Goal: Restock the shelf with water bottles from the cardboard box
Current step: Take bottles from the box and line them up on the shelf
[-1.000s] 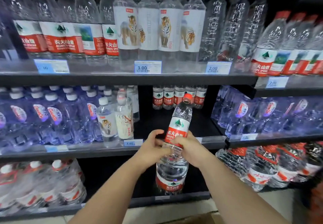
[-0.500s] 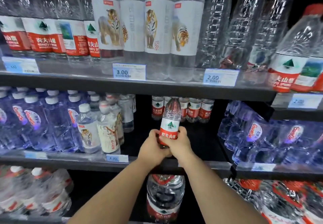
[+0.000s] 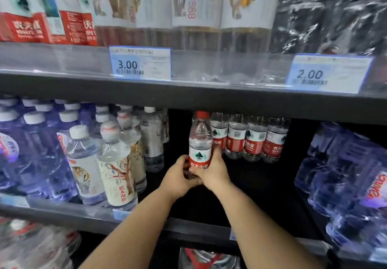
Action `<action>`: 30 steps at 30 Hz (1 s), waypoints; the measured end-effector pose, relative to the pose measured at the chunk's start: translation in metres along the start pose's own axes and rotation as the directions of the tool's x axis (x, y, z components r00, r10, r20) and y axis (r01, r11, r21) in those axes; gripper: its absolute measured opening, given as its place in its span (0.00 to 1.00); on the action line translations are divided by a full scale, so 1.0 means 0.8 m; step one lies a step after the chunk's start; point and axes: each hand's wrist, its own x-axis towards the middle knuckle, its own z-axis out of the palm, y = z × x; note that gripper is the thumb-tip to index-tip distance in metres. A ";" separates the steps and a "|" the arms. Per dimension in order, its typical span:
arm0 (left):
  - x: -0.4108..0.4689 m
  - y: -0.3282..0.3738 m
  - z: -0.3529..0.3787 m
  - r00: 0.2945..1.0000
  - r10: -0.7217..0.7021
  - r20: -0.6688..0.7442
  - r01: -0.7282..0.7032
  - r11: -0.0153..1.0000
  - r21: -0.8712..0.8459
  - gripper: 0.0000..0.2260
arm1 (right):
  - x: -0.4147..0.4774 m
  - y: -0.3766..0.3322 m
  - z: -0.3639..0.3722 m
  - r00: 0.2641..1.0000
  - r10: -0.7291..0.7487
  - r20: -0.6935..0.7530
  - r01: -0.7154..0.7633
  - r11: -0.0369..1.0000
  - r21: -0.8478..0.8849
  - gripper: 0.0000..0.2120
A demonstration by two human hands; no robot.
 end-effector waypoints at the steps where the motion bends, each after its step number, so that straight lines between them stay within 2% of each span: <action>1: 0.005 -0.006 0.001 1.000 -0.004 -0.015 0.005 1.000 0.019 0.30 | 0.010 0.001 0.001 1.000 -0.024 -0.006 0.024 0.999 -0.030 0.36; 7: 0.029 -0.020 0.000 0.998 0.052 0.020 -0.056 0.963 0.262 0.34 | 0.062 0.003 0.007 0.988 -0.098 -0.118 0.089 0.993 -0.076 0.33; 10: 0.035 -0.027 0.003 0.998 0.054 0.022 -0.058 0.960 0.275 0.33 | 0.077 0.012 0.018 0.987 -0.092 -0.134 0.078 0.991 -0.107 0.34; 14: 0.038 -0.021 0.002 0.995 0.094 0.041 -0.102 0.949 0.298 0.27 | 0.082 0.007 0.022 0.993 -0.053 -0.109 0.043 0.995 -0.092 0.32; 19: 0.036 -0.014 -0.002 0.996 0.052 0.067 -0.070 0.946 0.316 0.25 | 0.049 -0.021 -0.001 0.999 -0.016 -0.041 0.013 0.998 -0.054 0.33; 22: 0.024 -0.003 -0.004 0.997 0.007 0.071 -0.030 0.939 0.342 0.23 | 0.005 -0.028 -0.024 1.000 0.002 0.000 -0.002 0.982 -0.187 0.30; 26: 0.001 0.019 -0.011 0.993 -0.056 0.102 0.011 0.917 0.398 0.21 | -0.055 -0.036 -0.053 0.998 0.017 0.064 0.011 0.908 -0.419 0.20; 28: -0.015 0.039 -0.018 0.993 -0.072 0.099 0.019 0.889 0.457 0.21 | -0.083 -0.049 -0.062 0.996 -0.024 0.083 0.060 0.880 -0.471 0.18; 30: -0.036 0.066 -0.023 0.998 -0.013 0.064 -0.021 0.865 0.500 0.19 | -0.111 -0.064 -0.070 0.991 -0.098 0.095 0.133 0.856 -0.500 0.16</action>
